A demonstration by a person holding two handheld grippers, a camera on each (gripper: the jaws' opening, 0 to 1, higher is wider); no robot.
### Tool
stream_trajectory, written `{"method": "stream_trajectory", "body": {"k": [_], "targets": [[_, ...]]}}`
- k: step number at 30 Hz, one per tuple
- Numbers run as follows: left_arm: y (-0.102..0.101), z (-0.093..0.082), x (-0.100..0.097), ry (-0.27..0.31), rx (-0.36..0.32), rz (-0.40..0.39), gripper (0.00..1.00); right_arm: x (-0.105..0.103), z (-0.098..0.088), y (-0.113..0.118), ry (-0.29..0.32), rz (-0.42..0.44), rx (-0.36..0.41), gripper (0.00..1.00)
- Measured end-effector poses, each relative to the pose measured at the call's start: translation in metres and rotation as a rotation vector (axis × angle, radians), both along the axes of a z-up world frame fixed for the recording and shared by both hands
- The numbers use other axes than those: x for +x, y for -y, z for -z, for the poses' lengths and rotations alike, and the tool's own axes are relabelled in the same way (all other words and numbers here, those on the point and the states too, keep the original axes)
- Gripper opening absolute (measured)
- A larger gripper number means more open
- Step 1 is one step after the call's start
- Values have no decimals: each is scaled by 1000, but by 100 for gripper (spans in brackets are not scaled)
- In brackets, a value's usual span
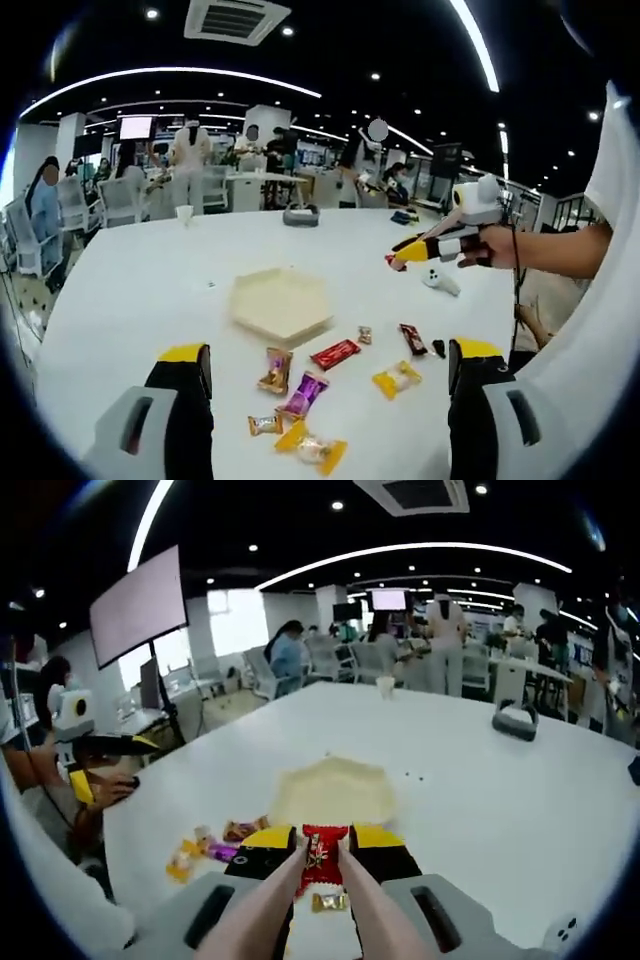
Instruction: Place the target food into the container with the food tongs after gripping and lifting it, then release it inside without dropping or visibly crushing the food.
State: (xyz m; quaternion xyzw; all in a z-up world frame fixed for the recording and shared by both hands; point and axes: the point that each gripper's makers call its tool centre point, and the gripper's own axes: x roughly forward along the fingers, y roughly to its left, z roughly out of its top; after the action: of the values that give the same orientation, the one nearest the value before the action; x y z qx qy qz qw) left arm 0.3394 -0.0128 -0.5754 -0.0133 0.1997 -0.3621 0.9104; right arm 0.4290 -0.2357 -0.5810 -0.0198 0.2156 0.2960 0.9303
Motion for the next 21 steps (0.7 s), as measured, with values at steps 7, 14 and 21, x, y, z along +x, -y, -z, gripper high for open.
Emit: {"method": "stream_trajectory", "body": {"k": [7,14,21], "targets": [[-1,3,-5,-20,14,21,99,20,-10,-14,12,-9,16,20],[-10,8,1,-29,-10,-33,99,36,-16,-25,25,-19,7,20],[-17,1,2,0,-2,-46,99,53,-14,-29,20,-25,-6,20]]}}
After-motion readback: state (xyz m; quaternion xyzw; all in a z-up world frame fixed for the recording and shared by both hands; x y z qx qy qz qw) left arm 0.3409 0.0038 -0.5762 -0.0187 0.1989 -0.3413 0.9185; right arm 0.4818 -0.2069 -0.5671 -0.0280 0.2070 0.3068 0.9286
